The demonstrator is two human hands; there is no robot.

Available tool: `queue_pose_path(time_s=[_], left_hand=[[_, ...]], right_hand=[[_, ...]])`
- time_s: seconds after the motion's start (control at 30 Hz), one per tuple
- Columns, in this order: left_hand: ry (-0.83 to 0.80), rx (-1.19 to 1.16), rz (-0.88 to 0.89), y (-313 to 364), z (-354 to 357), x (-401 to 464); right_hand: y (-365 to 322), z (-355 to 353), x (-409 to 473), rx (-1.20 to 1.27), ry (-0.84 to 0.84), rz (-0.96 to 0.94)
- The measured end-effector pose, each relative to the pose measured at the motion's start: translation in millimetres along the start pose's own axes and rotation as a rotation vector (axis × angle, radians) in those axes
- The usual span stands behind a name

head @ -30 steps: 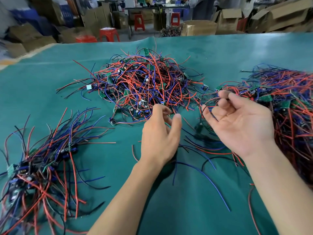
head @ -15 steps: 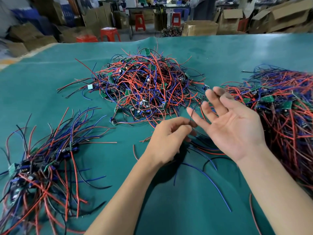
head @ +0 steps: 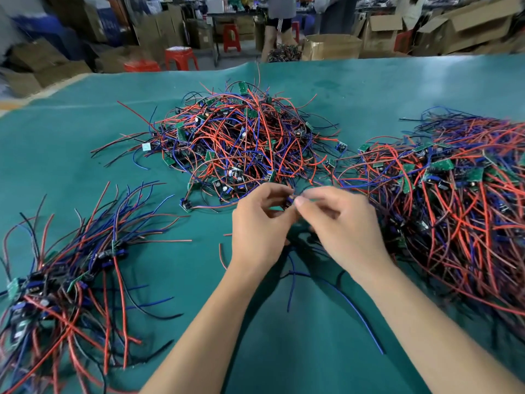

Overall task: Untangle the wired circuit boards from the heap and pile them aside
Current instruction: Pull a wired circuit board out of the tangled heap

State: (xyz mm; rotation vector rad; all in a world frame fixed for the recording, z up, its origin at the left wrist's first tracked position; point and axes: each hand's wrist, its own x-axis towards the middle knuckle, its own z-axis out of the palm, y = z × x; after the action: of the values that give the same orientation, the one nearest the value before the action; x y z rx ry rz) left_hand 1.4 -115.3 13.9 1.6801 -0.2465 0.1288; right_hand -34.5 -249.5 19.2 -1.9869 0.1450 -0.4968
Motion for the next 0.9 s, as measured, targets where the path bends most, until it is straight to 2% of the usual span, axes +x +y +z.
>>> queue_pose_path(time_s=[0.03, 0.1, 0.23, 0.3, 0.43, 0.57, 0.7, 0.9], left_hand=[[-0.011, 0.052, 0.031, -1, 0, 1], [-0.031, 0.088, 0.055, -1, 0, 0], [-0.081, 0.158, 0.058, -2, 3, -2], [-0.094, 0.177, 0.048, -2, 3, -2], [-0.098, 0.214, 0.070, 1, 3, -2], [-0.087, 0.150, 0.010, 0, 3, 0], [-0.101, 0.045, -0.040, 0, 3, 0], [-0.166, 0.012, -0.031, 1, 6, -2]], right_hand=[[1, 1, 0, -0.062, -0.001, -0.067], [2, 0, 2, -0.062, 0.013, -0.085], [2, -5, 4, 0.117, -0.029, 0.084], [1, -5, 4, 0.134, -0.033, 0.102], [3, -8, 7, 0.080, -0.007, 0.061], [4, -5, 7, 0.011, 0.024, -0.010], [6, -15, 14, -0.061, 0.208, -0.077], [9, -41, 25, 0.018, 0.495, -0.050]])
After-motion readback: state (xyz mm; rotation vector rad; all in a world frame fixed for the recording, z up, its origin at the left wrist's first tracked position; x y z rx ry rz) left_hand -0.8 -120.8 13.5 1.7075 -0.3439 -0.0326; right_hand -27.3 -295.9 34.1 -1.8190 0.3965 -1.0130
